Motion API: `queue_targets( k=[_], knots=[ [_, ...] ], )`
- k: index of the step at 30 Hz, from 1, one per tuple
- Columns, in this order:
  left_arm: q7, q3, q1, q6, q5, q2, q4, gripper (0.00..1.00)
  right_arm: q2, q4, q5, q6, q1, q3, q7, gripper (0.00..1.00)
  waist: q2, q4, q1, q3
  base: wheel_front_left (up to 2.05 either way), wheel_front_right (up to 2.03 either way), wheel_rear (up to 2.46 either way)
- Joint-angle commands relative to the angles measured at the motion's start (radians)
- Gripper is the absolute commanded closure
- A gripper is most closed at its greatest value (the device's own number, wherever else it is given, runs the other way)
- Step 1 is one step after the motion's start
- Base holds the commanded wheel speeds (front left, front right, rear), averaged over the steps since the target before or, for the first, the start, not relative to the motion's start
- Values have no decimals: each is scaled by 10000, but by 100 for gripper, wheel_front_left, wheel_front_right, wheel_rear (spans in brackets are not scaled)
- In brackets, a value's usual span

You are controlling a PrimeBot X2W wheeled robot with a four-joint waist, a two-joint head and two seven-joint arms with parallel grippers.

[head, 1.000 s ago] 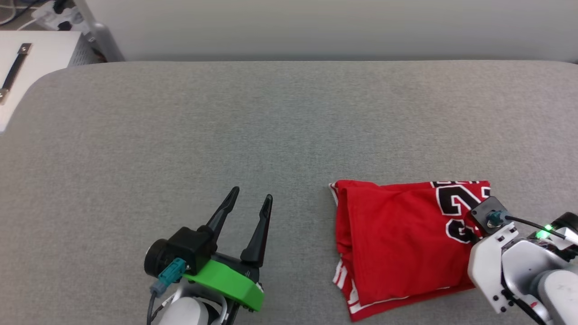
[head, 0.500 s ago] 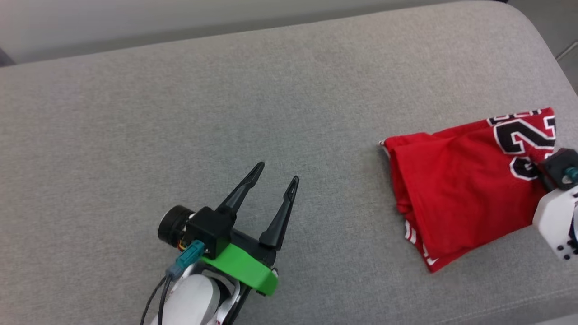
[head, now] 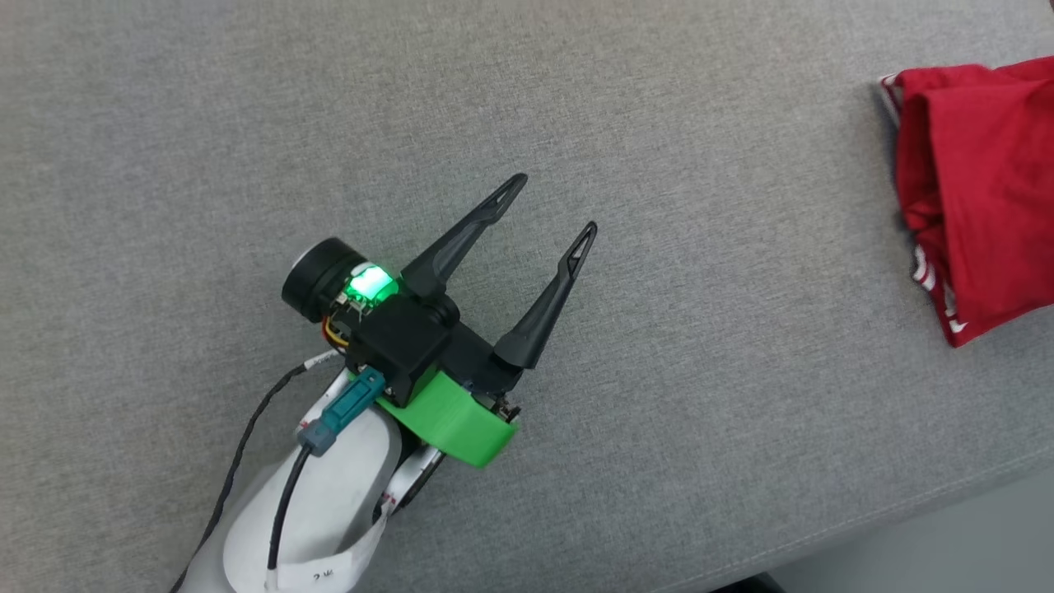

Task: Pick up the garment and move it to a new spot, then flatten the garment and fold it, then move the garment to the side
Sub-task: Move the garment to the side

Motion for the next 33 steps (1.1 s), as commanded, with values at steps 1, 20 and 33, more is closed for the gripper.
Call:
queue_targets(
  k=[1,20,33],
  knots=[
    [-50,-36,-303,-29,118,108,-108,0,-27,288,-119,-19,-268,-194,-156,100,-1,-214,-1,901,0,0,0],
    [-51,-65,-494,130,-57,-74,-368,0,754,2154,-1413,-19,-1468,-1421,-1267,0,-1,539,-1,672,0,0,0],
    [-59,1553,953,168,-570,-841,596,0,1637,655,69,-19,-974,-902,-1744,0,-1,1452,-1,-1922,0,0,0]
  ],
)
